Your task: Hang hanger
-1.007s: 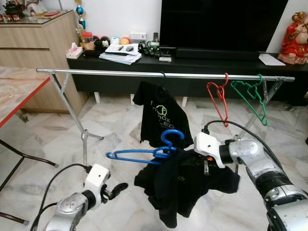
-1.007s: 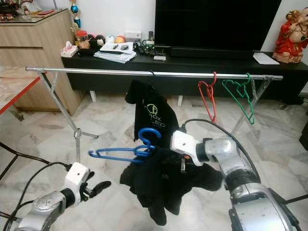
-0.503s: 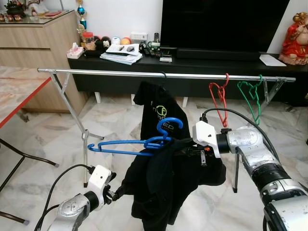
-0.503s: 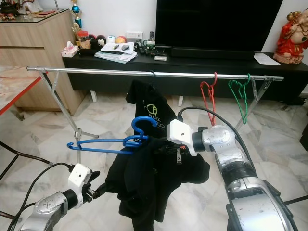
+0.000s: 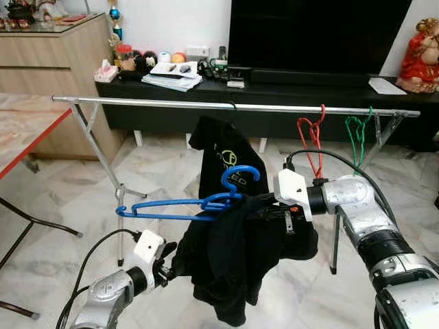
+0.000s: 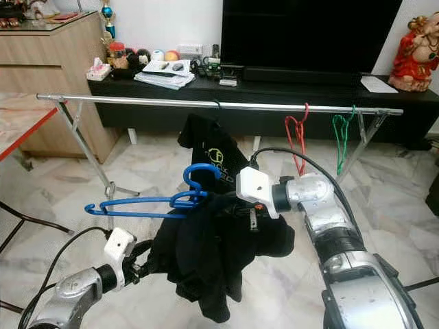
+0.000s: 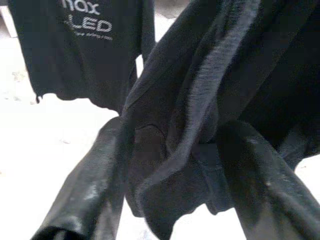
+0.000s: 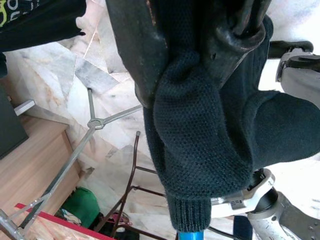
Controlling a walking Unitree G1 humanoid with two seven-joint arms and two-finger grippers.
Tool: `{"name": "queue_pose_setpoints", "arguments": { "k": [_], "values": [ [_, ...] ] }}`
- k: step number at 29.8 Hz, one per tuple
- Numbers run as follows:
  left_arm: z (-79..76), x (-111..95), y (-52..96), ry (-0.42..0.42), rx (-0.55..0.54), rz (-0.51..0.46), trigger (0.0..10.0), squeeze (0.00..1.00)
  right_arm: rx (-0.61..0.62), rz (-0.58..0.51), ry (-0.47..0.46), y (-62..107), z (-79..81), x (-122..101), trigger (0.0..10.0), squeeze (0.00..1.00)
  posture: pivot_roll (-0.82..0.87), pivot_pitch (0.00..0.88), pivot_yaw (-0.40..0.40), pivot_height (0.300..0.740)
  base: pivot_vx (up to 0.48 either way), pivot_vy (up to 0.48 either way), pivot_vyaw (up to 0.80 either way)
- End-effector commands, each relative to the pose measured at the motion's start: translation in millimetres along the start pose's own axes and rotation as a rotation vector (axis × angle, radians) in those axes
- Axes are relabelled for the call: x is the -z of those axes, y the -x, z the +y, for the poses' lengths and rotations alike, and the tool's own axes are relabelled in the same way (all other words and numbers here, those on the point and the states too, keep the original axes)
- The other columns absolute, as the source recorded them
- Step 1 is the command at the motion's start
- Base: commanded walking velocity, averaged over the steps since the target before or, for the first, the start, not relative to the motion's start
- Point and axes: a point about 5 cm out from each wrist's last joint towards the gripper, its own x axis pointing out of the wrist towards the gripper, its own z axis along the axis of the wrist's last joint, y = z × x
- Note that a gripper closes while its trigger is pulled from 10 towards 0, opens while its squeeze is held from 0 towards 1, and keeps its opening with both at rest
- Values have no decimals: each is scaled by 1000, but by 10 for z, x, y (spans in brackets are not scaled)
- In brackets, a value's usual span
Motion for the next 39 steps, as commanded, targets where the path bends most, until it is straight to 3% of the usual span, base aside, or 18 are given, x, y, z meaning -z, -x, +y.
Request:
{"name": "queue_pose_setpoints", "arguments": {
  "k": [1, 39],
  "values": [
    [-11, -3, -22, 12, 17, 1, 0, 0, 45, -53, 58, 73, -129, -198, 0, 0, 26, 0, -60, 740, 0, 0, 0],
    [-26, 51, -17, 41, 37, 8, 0, 0, 79, -39, 9, 40, -102, -101, 0, 0, 27, 6, -58, 740, 0, 0, 0]
  ]
}}
